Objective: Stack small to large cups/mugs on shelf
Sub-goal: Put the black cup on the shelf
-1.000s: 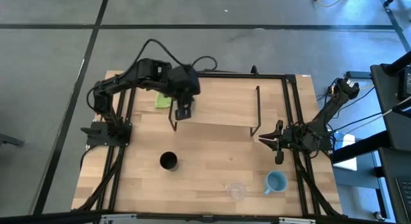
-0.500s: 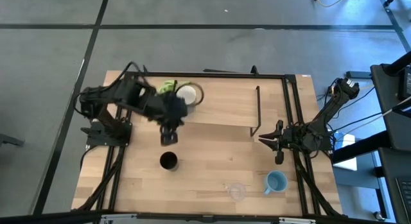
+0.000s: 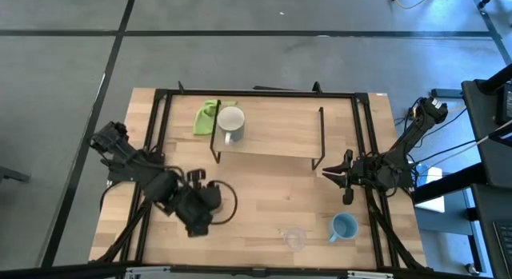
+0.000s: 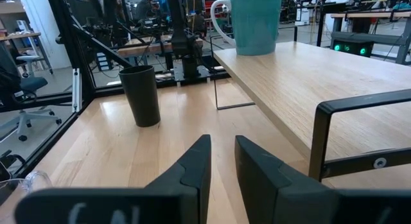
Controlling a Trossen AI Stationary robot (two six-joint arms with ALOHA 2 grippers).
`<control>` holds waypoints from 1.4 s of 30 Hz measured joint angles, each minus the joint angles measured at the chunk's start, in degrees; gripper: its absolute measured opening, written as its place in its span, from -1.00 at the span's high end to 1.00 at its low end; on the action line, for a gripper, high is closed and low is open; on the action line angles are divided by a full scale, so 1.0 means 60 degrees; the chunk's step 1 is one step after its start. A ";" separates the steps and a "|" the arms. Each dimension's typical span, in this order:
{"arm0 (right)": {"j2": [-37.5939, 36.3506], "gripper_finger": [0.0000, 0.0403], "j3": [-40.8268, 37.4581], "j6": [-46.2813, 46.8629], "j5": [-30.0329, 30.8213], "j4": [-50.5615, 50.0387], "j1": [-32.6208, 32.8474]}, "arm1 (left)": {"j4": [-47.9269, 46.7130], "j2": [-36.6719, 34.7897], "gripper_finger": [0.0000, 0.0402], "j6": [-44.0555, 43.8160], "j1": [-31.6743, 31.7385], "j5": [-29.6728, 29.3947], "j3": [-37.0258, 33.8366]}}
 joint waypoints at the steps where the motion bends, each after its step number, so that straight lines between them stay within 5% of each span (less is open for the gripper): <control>1: -0.0001 0.64 0.0001 -0.0013 0.0000 0.0004 -0.0002 | 0.0266 -0.0011 0.93 -0.0009 -0.0178 -0.0061 -0.0136; 11: 0.0000 0.64 0.0002 -0.0008 0.0000 0.0003 0.0000 | -0.0637 0.0004 0.81 -0.1772 -0.1011 -0.0705 -0.0756; 21: -0.0001 0.64 0.0001 0.0007 0.0000 0.0002 -0.0003 | -0.0557 0.0007 0.43 -0.1473 -0.0996 -0.0905 -0.0756; 42: 0.0001 0.64 -0.0001 -0.0007 0.0000 0.0000 0.0001 | 0.1042 0.0022 0.41 0.0081 -0.0605 -0.0327 -0.1955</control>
